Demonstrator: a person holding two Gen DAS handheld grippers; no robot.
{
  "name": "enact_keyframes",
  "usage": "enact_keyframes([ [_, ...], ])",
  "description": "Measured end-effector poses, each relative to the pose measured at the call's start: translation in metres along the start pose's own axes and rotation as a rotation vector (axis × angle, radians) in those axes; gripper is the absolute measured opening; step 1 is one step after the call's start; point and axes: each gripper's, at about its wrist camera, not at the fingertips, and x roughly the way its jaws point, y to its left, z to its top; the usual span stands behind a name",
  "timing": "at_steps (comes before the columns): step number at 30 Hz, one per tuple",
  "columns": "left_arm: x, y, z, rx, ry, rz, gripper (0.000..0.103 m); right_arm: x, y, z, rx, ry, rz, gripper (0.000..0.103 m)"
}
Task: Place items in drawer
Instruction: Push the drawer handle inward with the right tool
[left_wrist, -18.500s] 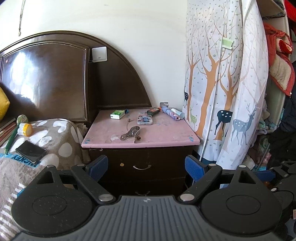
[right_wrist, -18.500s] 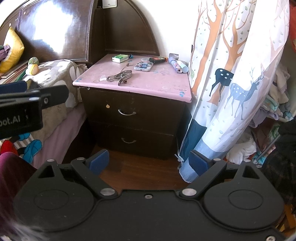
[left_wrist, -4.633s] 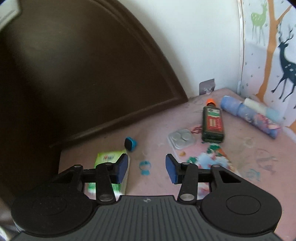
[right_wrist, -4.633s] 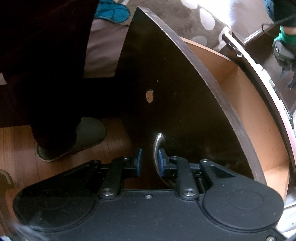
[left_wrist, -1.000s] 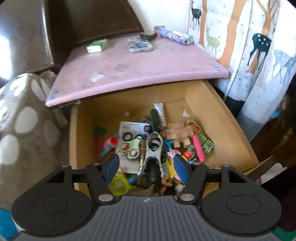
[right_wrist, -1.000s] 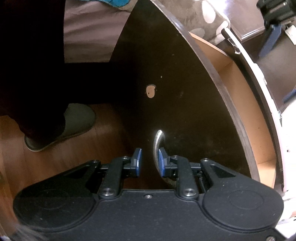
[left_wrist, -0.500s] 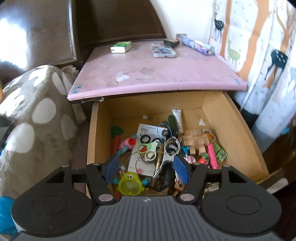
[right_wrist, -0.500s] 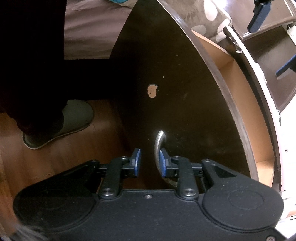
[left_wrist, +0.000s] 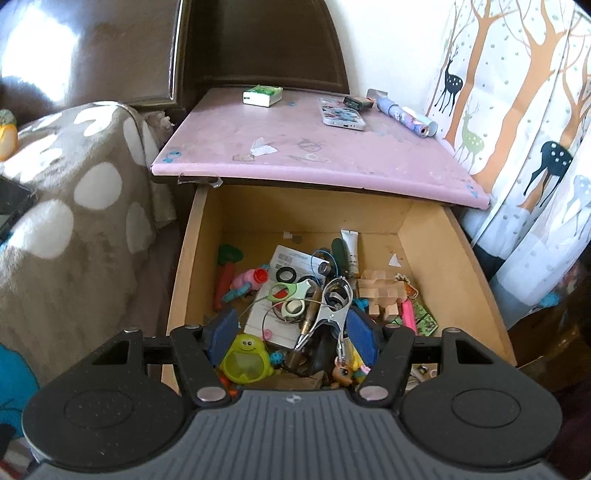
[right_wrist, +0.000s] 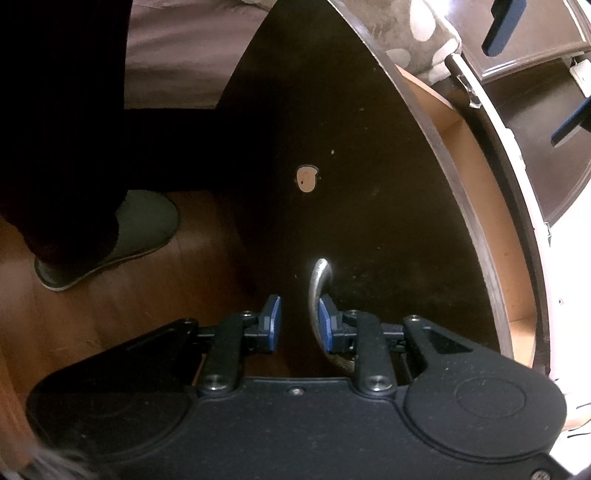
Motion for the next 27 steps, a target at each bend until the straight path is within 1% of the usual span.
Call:
enact_keyframes([
  [2,-0.001,0.004,-0.002,-0.020,-0.017,-0.008,0.064,0.000,0.001,0.001,-0.002,0.004,-0.006,0.024],
  [6,0.004,0.012,-0.013,-0.079,-0.082,-0.052,0.064,0.000,0.000,0.001,-0.002,0.008,-0.007,0.024],
  [7,0.007,0.014,-0.016,-0.087,-0.088,-0.050,0.064,0.000,0.000,0.000,-0.004,0.007,-0.007,0.024],
  [10,0.015,0.012,-0.021,-0.063,-0.086,-0.026,0.064,0.000,0.000,0.000,-0.008,0.004,-0.009,0.024],
  [14,0.012,0.010,-0.021,-0.027,-0.113,-0.031,0.064,0.000,0.001,0.000,-0.003,-0.003,-0.019,0.024],
  [15,0.012,0.011,-0.021,-0.021,-0.115,-0.031,0.064,0.000,0.000,0.000,0.000,-0.005,-0.023,0.022],
  [16,0.013,0.011,-0.021,-0.016,-0.117,-0.031,0.064,0.000,0.000,-0.001,0.002,-0.006,-0.029,0.017],
  [17,0.013,0.012,-0.021,-0.012,-0.118,-0.031,0.064,-0.001,-0.001,-0.001,0.006,-0.008,-0.040,0.014],
  [18,0.014,0.014,-0.021,-0.015,-0.117,-0.031,0.064,-0.001,-0.002,-0.002,0.010,-0.011,-0.046,0.009],
  [24,0.016,0.027,-0.021,-0.057,-0.112,-0.053,0.064,-0.006,-0.001,-0.007,-0.012,-0.041,-0.090,0.002],
  [27,0.015,0.033,-0.020,-0.075,-0.116,-0.070,0.064,-0.012,0.002,-0.008,-0.022,-0.060,-0.150,0.001],
])
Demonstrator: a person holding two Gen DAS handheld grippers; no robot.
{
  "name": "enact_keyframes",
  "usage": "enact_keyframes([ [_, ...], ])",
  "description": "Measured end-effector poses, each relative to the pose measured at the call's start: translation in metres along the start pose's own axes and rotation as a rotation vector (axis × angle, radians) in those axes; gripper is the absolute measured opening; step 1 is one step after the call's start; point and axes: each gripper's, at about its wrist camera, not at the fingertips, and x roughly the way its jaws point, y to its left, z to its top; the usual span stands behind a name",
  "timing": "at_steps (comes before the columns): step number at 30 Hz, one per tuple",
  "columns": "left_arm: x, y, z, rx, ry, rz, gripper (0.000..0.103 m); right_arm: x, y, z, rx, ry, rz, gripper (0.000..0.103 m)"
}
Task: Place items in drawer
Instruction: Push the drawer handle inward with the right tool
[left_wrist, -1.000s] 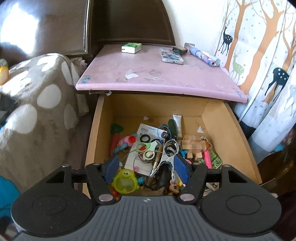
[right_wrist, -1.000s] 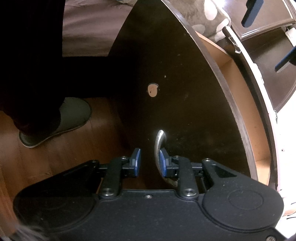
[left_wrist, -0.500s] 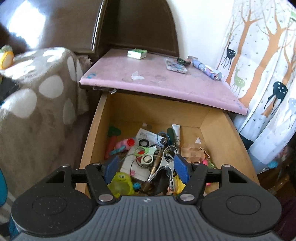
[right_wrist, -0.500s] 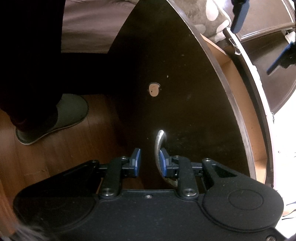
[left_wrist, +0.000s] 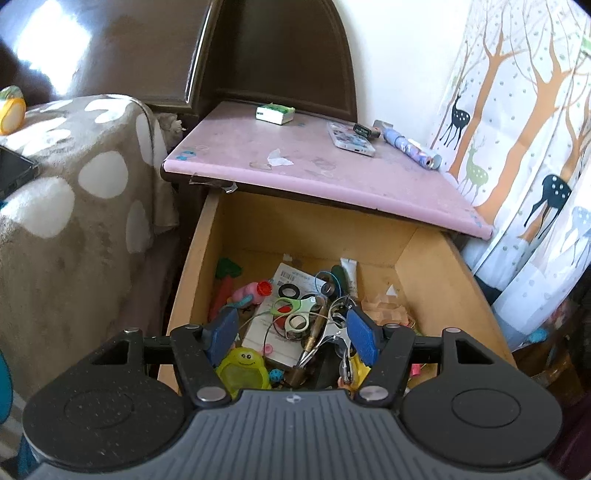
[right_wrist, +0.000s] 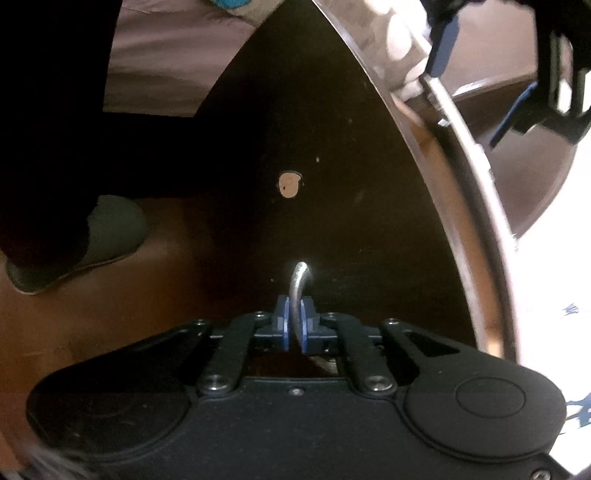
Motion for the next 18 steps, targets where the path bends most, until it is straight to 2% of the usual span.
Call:
enact_keyframes([
  [7,-0.006,0.012,0.004,-0.054,-0.034,-0.061,0.064,0.001,0.002,0.004,-0.014,-0.016,-0.049,0.000],
  [12,-0.012,0.017,0.006,-0.078,-0.064,-0.088,0.064,0.000,-0.007,0.006,0.026,0.001,-0.046,0.000],
  [18,-0.013,0.015,0.009,-0.066,-0.078,-0.106,0.064,0.010,-0.006,0.007,0.015,-0.011,-0.084,0.000],
])
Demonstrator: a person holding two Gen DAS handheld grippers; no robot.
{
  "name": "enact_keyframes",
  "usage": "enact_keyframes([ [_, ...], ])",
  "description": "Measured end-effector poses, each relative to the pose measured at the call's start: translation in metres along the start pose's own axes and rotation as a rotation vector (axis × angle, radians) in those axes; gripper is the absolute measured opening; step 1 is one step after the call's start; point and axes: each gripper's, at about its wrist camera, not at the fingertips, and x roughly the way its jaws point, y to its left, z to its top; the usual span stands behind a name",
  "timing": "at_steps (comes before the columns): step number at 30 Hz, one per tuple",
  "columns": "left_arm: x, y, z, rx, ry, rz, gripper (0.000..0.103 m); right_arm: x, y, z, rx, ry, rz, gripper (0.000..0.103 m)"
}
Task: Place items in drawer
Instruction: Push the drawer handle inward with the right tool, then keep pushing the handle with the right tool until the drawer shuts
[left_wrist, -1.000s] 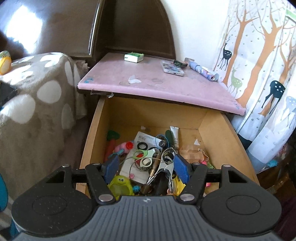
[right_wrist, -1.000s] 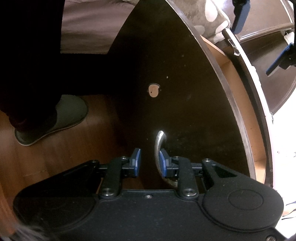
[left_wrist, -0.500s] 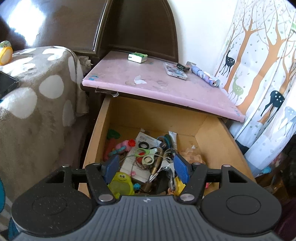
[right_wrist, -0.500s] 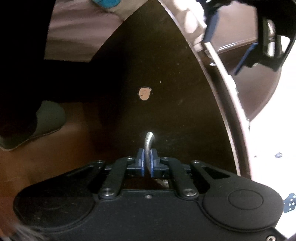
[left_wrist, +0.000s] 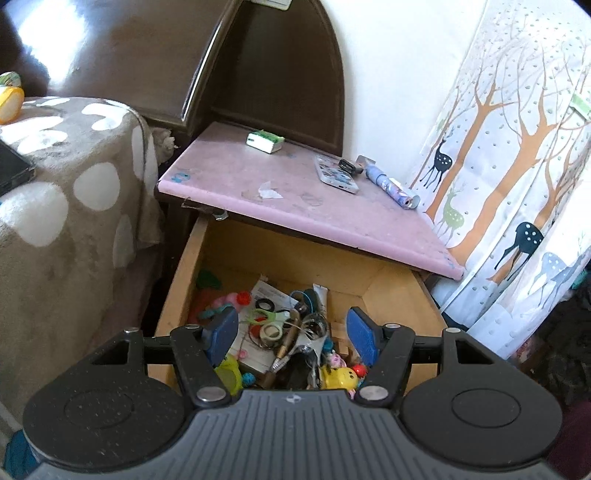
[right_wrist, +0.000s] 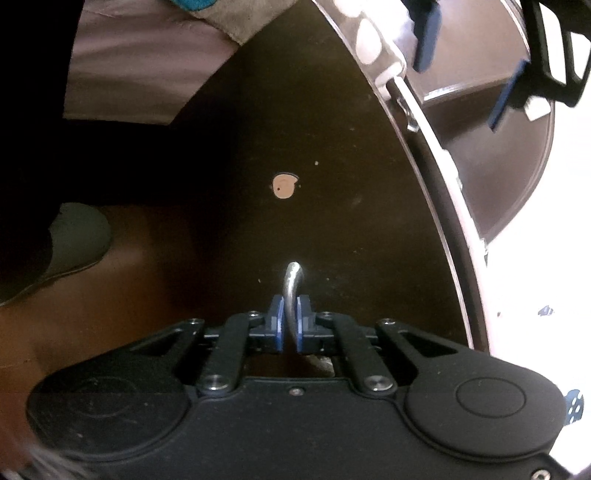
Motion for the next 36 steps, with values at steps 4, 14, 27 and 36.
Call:
enact_keyframes([
  [4,-0.002,-0.004,-0.001,0.021,0.003,-0.004,0.064,-0.001,0.001,0.001,0.035,0.020,-0.008,0.000],
  [14,0.000,0.001,-0.002,0.003,0.015,0.006,0.064,0.007,-0.006,0.001,0.103,0.065,-0.009,0.000],
  [27,0.002,0.003,-0.002,0.004,0.024,0.022,0.064,0.034,-0.014,0.010,0.131,0.098,-0.024,0.001],
  [36,0.004,0.006,-0.005,0.004,0.044,0.051,0.064,0.040,-0.028,0.007,0.137,0.101,-0.025,0.001],
])
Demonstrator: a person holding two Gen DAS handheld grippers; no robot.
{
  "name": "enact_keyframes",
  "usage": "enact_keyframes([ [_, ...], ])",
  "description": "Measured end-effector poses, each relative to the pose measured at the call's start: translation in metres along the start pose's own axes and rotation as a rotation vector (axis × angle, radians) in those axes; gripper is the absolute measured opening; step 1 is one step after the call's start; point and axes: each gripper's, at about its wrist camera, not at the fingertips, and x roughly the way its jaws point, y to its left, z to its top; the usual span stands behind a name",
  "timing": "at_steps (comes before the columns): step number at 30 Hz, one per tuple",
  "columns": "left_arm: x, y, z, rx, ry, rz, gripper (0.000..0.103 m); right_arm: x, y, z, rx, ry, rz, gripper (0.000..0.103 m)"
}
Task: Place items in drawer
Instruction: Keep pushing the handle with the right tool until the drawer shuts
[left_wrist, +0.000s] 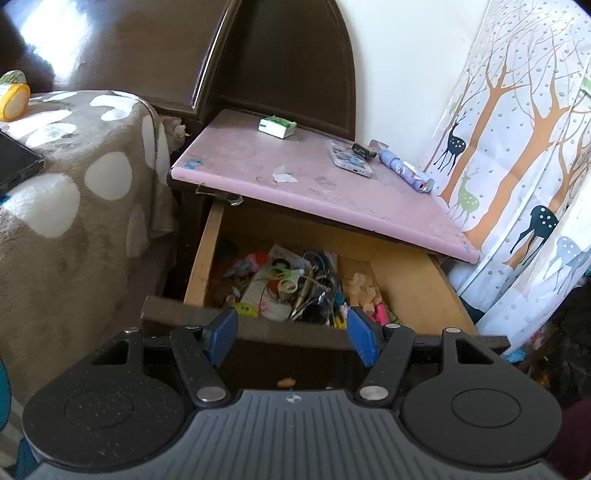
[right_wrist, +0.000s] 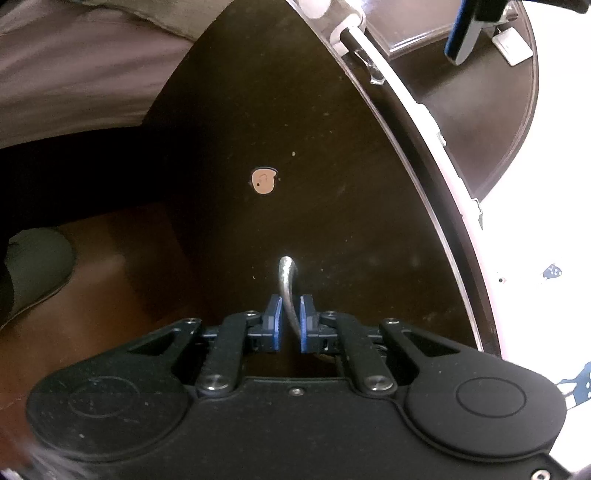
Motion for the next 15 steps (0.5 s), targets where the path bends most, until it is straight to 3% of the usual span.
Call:
enact_keyframes([
  [15,0.0059,0.0011,0.0024,0.002,0.019,0.008,0.064,0.0089,-0.0025,-0.0004,-0.003,0.018,-0.013,0.002],
])
